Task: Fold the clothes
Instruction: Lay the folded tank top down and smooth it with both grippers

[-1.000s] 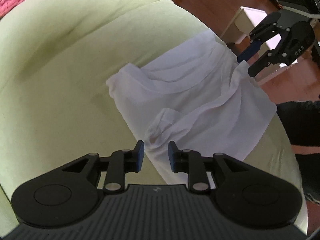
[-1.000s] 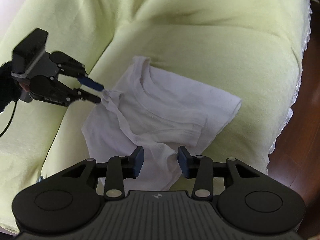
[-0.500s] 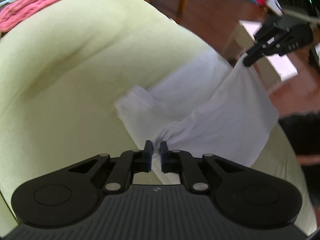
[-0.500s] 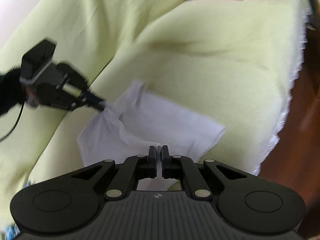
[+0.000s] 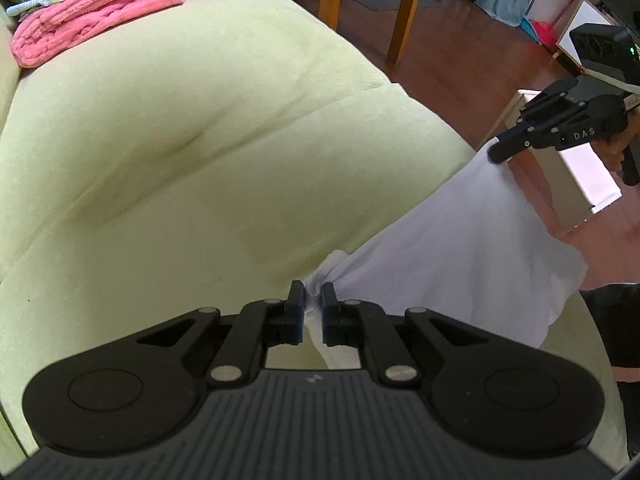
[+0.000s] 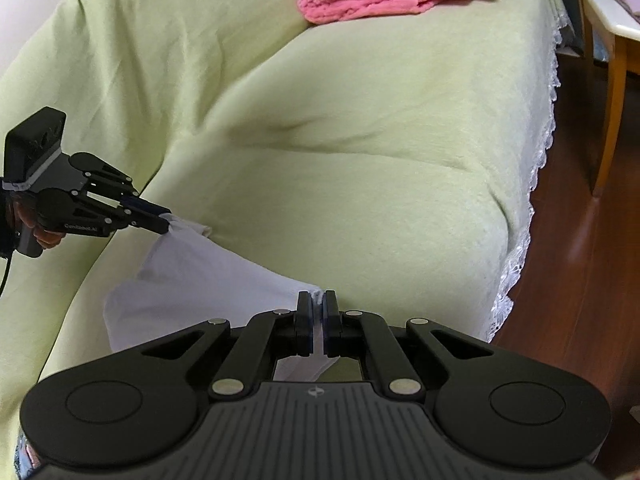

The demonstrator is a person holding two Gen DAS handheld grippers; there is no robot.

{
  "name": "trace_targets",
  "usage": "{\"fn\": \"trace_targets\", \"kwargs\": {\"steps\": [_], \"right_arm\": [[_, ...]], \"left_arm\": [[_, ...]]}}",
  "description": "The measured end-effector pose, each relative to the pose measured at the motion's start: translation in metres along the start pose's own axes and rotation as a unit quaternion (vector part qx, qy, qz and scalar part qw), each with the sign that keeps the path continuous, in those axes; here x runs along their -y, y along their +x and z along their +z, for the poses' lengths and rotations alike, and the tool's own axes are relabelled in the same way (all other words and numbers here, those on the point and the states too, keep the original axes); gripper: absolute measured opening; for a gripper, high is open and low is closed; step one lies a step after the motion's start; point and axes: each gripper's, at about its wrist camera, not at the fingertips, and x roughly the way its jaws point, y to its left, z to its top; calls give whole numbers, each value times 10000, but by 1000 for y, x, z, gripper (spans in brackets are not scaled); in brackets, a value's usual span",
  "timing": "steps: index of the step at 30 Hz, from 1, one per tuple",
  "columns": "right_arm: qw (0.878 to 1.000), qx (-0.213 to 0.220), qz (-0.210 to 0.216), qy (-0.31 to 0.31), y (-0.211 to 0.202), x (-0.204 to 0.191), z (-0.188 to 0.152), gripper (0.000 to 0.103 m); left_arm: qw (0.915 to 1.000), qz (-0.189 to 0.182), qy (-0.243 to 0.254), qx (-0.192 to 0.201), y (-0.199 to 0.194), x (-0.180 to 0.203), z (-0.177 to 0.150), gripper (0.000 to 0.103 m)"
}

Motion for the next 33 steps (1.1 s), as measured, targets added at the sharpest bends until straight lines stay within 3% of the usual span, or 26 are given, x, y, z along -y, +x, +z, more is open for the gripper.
{"fn": "trace_targets", "kwargs": {"steps": [3,5,7,11,14,17,19,20,22,24,26,30,33], "right_arm": [[9996,-258,-59,-20,14,-2,-2,6],[9988,-424,-242,-69,20,-6,-3,17],[9975,-424,-549,-168,19,-12,-4,40],[9910,-90,-1239,-505,-11,-39,-11,43],[9863,-50,-1195,-1136,-38,-77,-36,43],[9753,-316,-1026,-1929,-47,-123,-73,43],[9613,-438,-1022,-2522,-45,-150,-100,43],[9526,-490,-1072,-2804,-40,-162,-113,43],[9311,-459,-1332,-3364,-32,-180,-134,43],[9025,-259,-1662,-3966,-24,-193,-153,46],[8686,-125,-2053,-4508,-13,-203,-169,46],[8275,-32,-2513,-5021,10,-211,-191,46],[7983,13,-2728,-5370,30,-212,-208,46]], "left_arm": [[9997,131,37,-198,10,1,0,14],[9993,295,-34,-215,13,-1,-1,28],[9988,438,-191,-121,6,-5,-2,29],[9935,943,-591,220,-30,-5,-11,24],[9913,1289,239,149,-51,37,-26,23],[9867,1112,1164,-232,-49,94,-47,24],[9788,975,1750,-422,-39,130,-63,30],[9715,1004,2088,-494,-33,147,-72,30],[9468,1422,2837,-534,-17,171,-89,30],[9251,1777,3310,-561,-3,181,-102,30],[8970,2142,3823,-584,11,186,-116,32],[8450,2555,4669,-524,29,193,-140,34],[8150,2723,5095,-445,40,199,-154,33]]}}
